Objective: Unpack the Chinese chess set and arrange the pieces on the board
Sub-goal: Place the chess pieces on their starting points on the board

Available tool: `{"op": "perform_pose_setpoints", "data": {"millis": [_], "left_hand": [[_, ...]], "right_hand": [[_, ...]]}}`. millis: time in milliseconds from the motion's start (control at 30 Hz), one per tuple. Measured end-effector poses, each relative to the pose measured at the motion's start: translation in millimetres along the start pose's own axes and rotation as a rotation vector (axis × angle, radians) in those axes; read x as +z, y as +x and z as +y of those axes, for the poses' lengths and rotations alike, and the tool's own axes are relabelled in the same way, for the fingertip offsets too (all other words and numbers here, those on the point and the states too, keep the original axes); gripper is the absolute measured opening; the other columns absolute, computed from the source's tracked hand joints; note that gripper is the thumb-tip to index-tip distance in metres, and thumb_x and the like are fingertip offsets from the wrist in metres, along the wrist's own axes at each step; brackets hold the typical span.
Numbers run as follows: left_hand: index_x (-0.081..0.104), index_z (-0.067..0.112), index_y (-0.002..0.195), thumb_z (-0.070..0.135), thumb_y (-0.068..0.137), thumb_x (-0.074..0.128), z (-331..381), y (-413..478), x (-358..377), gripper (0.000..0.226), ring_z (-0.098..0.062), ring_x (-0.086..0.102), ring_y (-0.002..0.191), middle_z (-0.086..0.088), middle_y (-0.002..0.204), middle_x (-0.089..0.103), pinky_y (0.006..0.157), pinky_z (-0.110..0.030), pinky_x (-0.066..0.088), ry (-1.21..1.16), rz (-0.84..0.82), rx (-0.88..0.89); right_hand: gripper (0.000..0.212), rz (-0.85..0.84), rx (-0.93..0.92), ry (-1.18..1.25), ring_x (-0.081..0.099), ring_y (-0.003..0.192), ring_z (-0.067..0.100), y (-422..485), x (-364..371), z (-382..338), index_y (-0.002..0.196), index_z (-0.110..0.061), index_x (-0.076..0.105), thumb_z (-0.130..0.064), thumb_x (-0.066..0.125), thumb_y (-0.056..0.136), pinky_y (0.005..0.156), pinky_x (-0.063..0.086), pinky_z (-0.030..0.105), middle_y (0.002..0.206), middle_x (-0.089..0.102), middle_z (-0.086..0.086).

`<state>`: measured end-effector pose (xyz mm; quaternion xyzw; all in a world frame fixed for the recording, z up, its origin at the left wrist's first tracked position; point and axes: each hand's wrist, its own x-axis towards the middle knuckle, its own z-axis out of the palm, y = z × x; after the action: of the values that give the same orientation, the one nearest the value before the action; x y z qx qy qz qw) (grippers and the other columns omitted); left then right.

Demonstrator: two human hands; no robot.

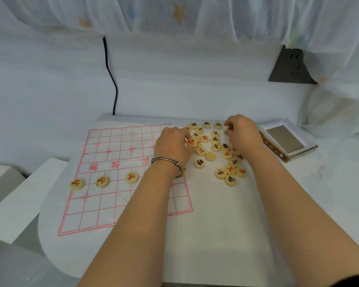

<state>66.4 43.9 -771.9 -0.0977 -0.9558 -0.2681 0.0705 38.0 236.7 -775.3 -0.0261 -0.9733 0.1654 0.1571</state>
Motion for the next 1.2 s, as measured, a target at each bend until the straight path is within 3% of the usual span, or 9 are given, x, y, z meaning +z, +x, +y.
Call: {"op": "perform_pose_setpoints", "data": {"millis": [133, 300, 400, 633, 733, 1000, 1200], "left_hand": [[0.062, 0.02, 0.113, 0.034, 0.086, 0.062, -4.4, -15.6, -13.9, 0.03, -0.02, 0.045, 0.113, -0.002, 0.11, 0.061, 0.089, -0.034, 0.046, 0.047, -0.005, 0.026], [0.063, 0.021, 0.111, 0.034, 0.089, 0.057, -27.8, -49.3, -46.7, 0.026, -0.02, 0.048, 0.108, 0.0, 0.107, 0.062, 0.087, -0.033, 0.047, 0.148, 0.039, 0.034], [0.064, 0.022, 0.109, 0.035, 0.088, 0.058, -44.4, -73.5, -62.6, 0.026, -0.018, 0.05, 0.104, 0.001, 0.104, 0.063, 0.085, -0.033, 0.049, 0.192, 0.022, 0.0], [0.063, 0.024, 0.102, 0.036, 0.087, 0.059, -57.5, -118.9, -80.3, 0.02, -0.015, 0.059, 0.083, 0.007, 0.086, 0.062, 0.079, -0.031, 0.053, 0.154, -0.142, -0.062], [0.062, 0.024, 0.107, 0.035, 0.088, 0.058, -60.9, -124.4, -77.8, 0.022, -0.014, 0.055, 0.083, 0.006, 0.093, 0.062, 0.083, -0.031, 0.053, 0.19, -0.228, -0.05], [0.06, 0.023, 0.111, 0.033, 0.088, 0.058, -70.5, -122.0, -77.4, 0.025, -0.016, 0.056, 0.09, 0.002, 0.105, 0.064, 0.087, -0.031, 0.052, 0.211, -0.308, -0.07], [0.06, 0.022, 0.112, 0.031, 0.089, 0.057, -68.4, -117.8, -75.2, 0.025, -0.018, 0.057, 0.095, 0.001, 0.109, 0.062, 0.086, -0.029, 0.05, 0.218, -0.334, -0.071]], "right_hand": [[0.008, 0.045, -0.049, 0.169, 0.057, 0.082, 0.019, -18.5, -17.1, -40.9, 0.092, -0.007, 0.063, -0.012, 0.064, 0.086, 0.073, 0.046, 0.03, 0.09, 0.061, 0.003], [0.006, -0.013, 0.063, 0.53, 0.056, 0.067, 0.011, -71.6, -25.3, -88.3, 0.077, -0.01, 0.065, -0.01, 0.07, 0.079, 0.063, 0.047, 0.024, 0.074, 0.061, -0.003], [0.011, -0.119, -0.027, 0.404, 0.056, 0.075, 0.011, -108.1, -13.1, -102.9, 0.077, -0.015, 0.061, -0.013, 0.071, 0.08, 0.068, 0.043, 0.022, 0.079, 0.058, -0.006], [0.018, -0.199, -0.286, 0.149, 0.058, 0.088, 0.019, -132.8, 4.5, -131.1, 0.102, -0.013, 0.061, -0.01, 0.063, 0.085, 0.077, 0.049, 0.034, 0.105, 0.059, 0.001], [0.023, -0.216, -0.341, 0.049, 0.059, 0.093, 0.026, -134.2, 12.1, -132.1, 0.109, -0.013, 0.06, -0.008, 0.06, 0.086, 0.079, 0.046, 0.034, 0.11, 0.061, 0.004], [0.04, -0.246, -0.311, -0.026, 0.046, 0.116, 0.023, -131.6, 1.6, -124.2, 0.126, -0.015, 0.055, -0.011, 0.061, 0.087, 0.096, 0.032, 0.031, 0.119, 0.058, 0.004], [0.036, -0.233, -0.306, -0.026, 0.049, 0.108, 0.021, -129.5, 9.8, -119.1, 0.122, -0.015, 0.057, -0.011, 0.061, 0.087, 0.095, 0.032, 0.032, 0.105, 0.065, -0.001]]}}
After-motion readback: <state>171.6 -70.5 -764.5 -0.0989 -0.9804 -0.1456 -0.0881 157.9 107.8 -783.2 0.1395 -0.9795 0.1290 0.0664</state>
